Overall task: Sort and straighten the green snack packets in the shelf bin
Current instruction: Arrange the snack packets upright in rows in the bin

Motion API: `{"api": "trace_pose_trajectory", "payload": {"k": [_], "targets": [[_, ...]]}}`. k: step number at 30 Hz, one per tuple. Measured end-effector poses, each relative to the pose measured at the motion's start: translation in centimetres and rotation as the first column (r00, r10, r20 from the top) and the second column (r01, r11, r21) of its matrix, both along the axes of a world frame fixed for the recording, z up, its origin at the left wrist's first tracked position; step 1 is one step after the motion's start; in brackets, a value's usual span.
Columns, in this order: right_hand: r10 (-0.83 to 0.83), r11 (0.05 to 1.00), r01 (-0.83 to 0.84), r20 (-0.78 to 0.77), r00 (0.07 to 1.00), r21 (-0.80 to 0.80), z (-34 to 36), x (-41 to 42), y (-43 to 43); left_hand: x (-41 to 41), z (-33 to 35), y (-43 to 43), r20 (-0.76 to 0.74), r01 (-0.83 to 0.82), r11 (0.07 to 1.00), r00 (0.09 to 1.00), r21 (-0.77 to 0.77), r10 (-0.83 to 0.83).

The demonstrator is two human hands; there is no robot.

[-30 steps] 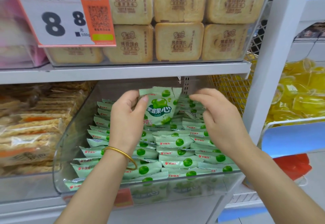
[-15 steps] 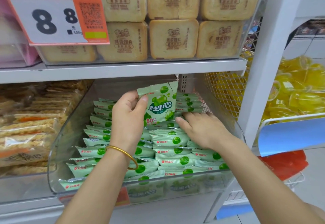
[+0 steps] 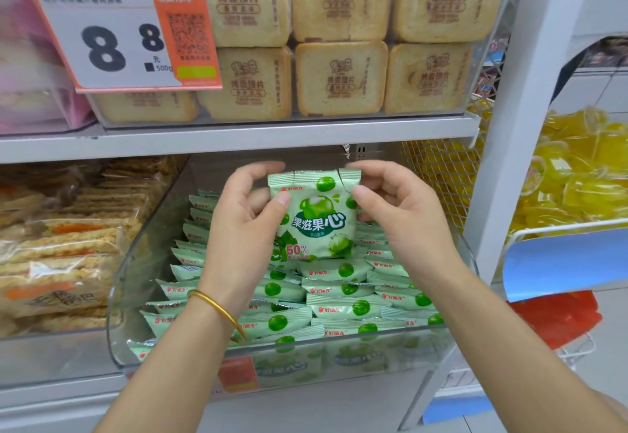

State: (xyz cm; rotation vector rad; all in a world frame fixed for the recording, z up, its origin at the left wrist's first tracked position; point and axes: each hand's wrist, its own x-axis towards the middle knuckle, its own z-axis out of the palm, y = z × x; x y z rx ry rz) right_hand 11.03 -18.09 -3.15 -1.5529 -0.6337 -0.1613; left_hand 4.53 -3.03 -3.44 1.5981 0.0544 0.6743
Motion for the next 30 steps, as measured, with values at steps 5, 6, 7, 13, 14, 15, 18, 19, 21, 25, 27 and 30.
{"api": "trace_pose_trajectory", "payload": {"k": [5,6,7,13,14,15,18,19,21,25,27,30], "targets": [[0.073,0.992,-0.064,-0.080,0.994,0.111,0.4,-0.5,0.3,-0.9,0.2,0.5,0.026,0.032,0.998,0.999,0.060,-0.034],[0.085,0.990,-0.073,-0.100,0.991,0.119,0.5,-0.6,0.4,-1.0,0.2,0.7,0.016,0.034,0.998,0.999,0.059,-0.035],[0.097,0.988,-0.081,-0.120,0.988,0.132,0.5,-0.7,0.4,-1.1,0.2,0.8,0.007,0.033,0.998,0.999,0.054,-0.034],[0.126,0.984,-0.102,-0.166,0.978,0.146,0.4,-0.9,0.6,-1.8,0.1,1.2,-0.029,0.039,0.999,0.999,-0.005,-0.039],[0.131,0.984,-0.107,-0.171,0.977,0.142,0.4,-1.0,0.7,-1.9,0.2,1.2,-0.033,0.040,0.999,0.999,-0.009,-0.040],[0.135,0.984,-0.111,-0.176,0.975,0.140,0.4,-1.0,0.7,-2.0,0.1,1.3,-0.033,0.034,0.999,0.999,-0.018,-0.035],[0.151,0.982,-0.124,-0.192,0.970,0.145,0.4,-1.1,0.8,-2.3,-0.1,1.6,-0.039,0.003,1.000,0.999,-0.026,-0.004],[0.161,0.980,-0.133,-0.194,0.968,0.150,0.4,-1.2,0.8,-2.4,0.0,1.7,-0.045,-0.001,1.000,0.999,-0.030,-0.001],[0.179,0.977,-0.151,-0.192,0.965,0.152,0.4,-1.2,0.8,-2.7,0.1,1.8,-0.059,-0.003,0.999,0.998,-0.046,0.000],[0.206,0.976,-0.188,-0.188,0.960,0.110,0.5,-1.7,0.8,-3.7,0.3,1.9,-0.081,0.000,0.998,0.997,-0.067,-0.005],[0.230,0.973,-0.219,-0.192,0.954,0.080,0.8,-2.1,0.9,-4.5,0.4,2.0,-0.094,0.007,0.997,0.996,-0.077,-0.015],[0.273,0.962,-0.273,-0.202,0.941,0.031,1.3,-3.0,1.1,-6.3,1.0,2.2,-0.138,0.014,0.998,0.990,-0.068,-0.024]]}}
